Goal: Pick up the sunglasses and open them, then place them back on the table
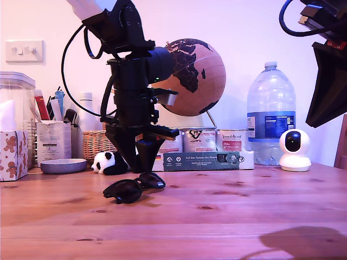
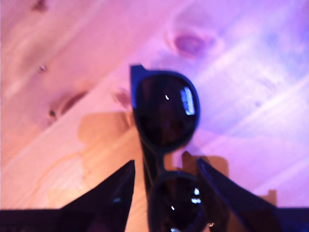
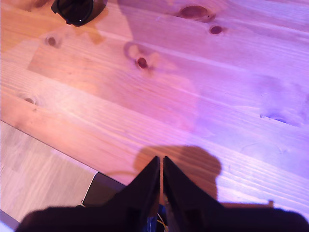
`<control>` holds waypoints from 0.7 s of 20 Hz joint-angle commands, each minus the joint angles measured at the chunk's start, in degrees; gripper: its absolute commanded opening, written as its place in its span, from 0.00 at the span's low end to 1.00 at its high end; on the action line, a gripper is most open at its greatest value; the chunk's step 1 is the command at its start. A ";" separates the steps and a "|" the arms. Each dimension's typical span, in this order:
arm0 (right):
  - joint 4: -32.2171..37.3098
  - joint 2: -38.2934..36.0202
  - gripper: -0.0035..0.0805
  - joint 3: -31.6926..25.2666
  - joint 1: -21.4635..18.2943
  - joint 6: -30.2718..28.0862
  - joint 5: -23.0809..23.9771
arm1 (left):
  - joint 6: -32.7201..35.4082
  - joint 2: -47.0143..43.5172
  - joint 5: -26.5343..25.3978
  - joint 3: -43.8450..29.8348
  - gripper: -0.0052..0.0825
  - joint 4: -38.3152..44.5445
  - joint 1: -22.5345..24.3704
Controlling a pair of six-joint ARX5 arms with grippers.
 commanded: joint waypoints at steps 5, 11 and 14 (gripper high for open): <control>0.20 0.22 0.03 0.66 0.28 -0.11 -0.04 | -1.42 3.13 2.05 0.76 0.47 0.85 0.66; -0.50 0.24 0.03 0.66 0.28 -0.11 -0.04 | -1.99 4.74 2.58 0.76 0.47 0.37 0.70; -1.22 0.24 0.03 0.66 0.28 -0.15 -0.04 | -1.81 5.05 2.58 0.76 0.47 0.37 0.77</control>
